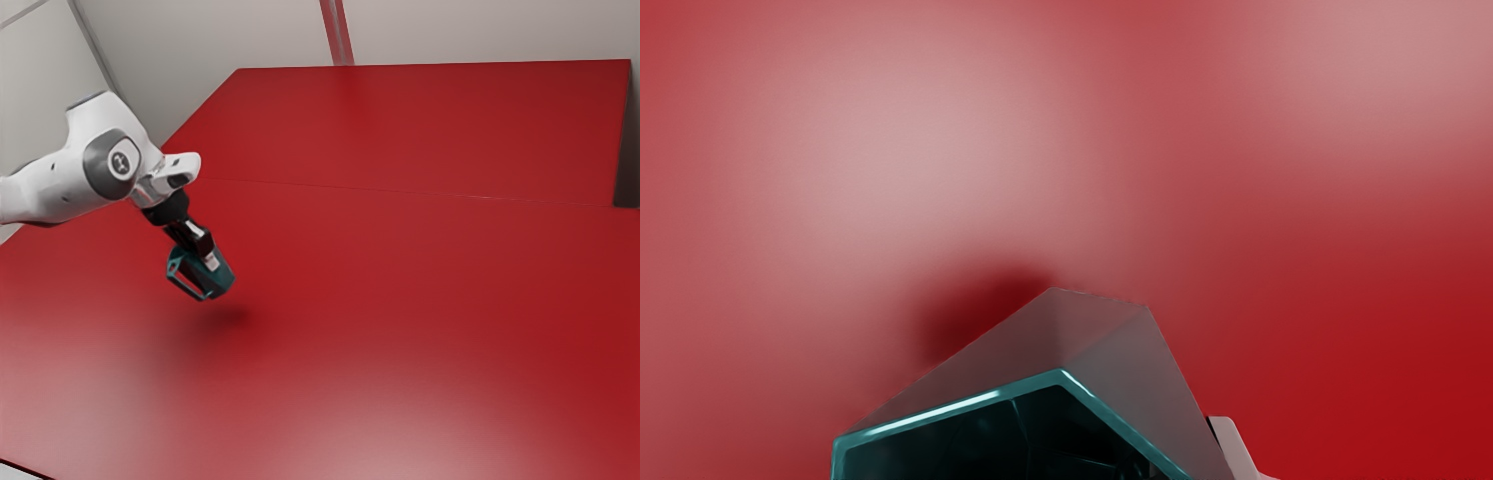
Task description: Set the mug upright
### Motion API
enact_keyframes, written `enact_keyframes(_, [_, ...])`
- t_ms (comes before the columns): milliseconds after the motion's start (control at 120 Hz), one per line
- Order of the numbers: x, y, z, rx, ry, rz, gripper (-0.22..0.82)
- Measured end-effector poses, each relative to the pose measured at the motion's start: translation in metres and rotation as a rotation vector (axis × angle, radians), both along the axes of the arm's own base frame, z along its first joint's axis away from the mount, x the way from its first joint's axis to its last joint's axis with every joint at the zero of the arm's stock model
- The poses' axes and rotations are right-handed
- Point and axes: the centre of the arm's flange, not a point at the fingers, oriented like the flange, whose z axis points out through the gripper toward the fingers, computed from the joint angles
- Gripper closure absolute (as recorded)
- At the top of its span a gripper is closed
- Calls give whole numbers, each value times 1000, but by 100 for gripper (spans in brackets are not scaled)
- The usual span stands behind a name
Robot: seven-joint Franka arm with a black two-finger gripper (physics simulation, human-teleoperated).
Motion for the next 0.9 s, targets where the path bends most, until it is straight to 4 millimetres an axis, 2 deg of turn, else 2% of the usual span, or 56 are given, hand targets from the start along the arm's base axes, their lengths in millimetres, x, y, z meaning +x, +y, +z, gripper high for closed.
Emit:
enact_keyframes(200, [-8, -16, -2, 99, 20, 48, 78])
enact_keyframes(525, [-16, -34, -21, 183, 51, 158, 78])
enact_keyframes(900, [-17, -45, -45, 235, 53, 275, 78])
